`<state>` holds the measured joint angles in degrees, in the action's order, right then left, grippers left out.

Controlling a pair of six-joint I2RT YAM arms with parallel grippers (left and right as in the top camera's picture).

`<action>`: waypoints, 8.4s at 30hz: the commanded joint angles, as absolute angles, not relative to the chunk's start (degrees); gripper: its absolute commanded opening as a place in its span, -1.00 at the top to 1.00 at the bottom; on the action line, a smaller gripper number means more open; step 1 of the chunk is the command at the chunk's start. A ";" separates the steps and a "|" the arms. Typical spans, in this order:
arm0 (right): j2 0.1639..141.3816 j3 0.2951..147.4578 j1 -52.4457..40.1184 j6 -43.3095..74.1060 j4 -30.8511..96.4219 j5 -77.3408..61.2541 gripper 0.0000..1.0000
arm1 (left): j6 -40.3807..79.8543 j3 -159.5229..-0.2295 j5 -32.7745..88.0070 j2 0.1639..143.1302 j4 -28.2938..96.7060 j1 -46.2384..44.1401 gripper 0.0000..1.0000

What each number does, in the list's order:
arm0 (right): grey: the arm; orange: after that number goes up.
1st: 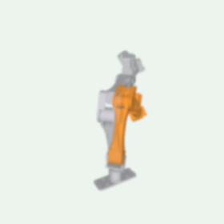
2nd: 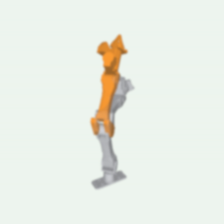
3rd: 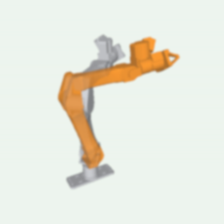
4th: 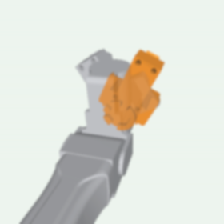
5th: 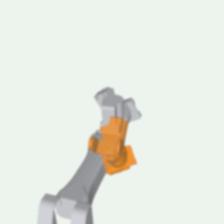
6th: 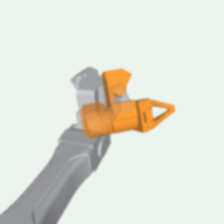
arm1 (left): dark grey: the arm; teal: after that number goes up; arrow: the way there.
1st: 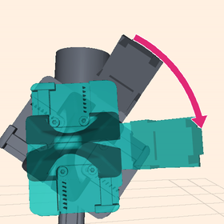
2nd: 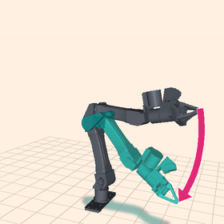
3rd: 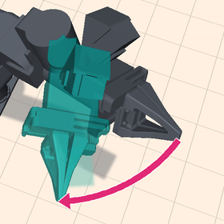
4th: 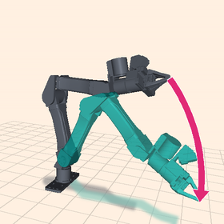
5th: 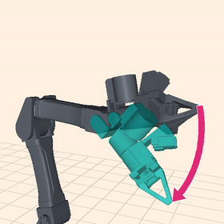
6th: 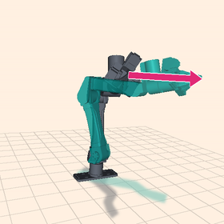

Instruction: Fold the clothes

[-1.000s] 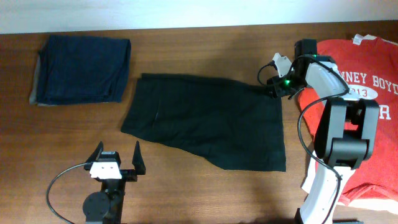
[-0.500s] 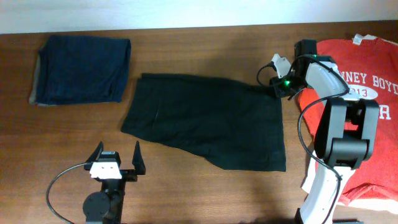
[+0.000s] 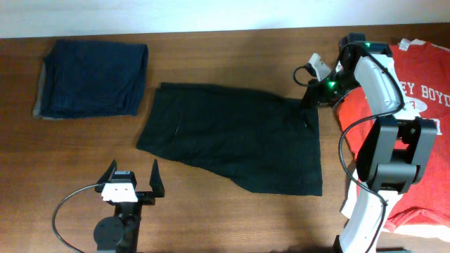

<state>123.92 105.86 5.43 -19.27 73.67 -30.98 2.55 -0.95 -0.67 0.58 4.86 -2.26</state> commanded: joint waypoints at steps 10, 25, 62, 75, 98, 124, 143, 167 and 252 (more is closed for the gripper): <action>122.50 91.74 -14.41 -1.13 65.63 -11.73 0.91 | 1.65 -0.51 -0.40 0.30 4.75 -1.98 -0.99; 122.52 84.75 -14.72 13.80 56.97 -13.04 0.92 | 1.61 -11.53 3.86 3.29 9.19 -1.98 -0.99; 122.52 84.75 -14.72 13.85 56.51 -10.48 0.92 | -10.04 -103.15 12.49 128.55 38.44 -1.89 -0.24; 122.52 84.75 -14.72 13.85 56.51 -10.48 0.91 | -9.93 -103.59 23.18 133.08 40.88 2.15 -0.13; 112.33 99.37 -14.17 11.88 78.76 -10.50 0.92 | 1.96 -109.19 22.65 117.25 76.09 1.45 0.98; 113.03 62.61 -14.22 18.33 20.18 0.89 0.91 | 6.68 -64.71 -0.89 117.30 12.45 -5.85 0.98; 97.38 75.11 -14.17 12.27 74.08 -5.58 0.91 | 8.08 -67.13 -5.10 93.95 54.39 -5.85 0.97; 97.38 63.83 -14.28 9.19 86.50 -23.92 0.81 | 11.53 -77.78 -11.75 93.93 69.04 -5.85 0.33; 104.60 66.81 -19.35 12.45 34.35 -22.90 0.92 | 10.22 -69.28 21.02 113.60 33.28 -8.62 0.99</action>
<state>103.92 67.05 -16.01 13.67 37.91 -22.06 10.17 -69.52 22.13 109.27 33.21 -8.84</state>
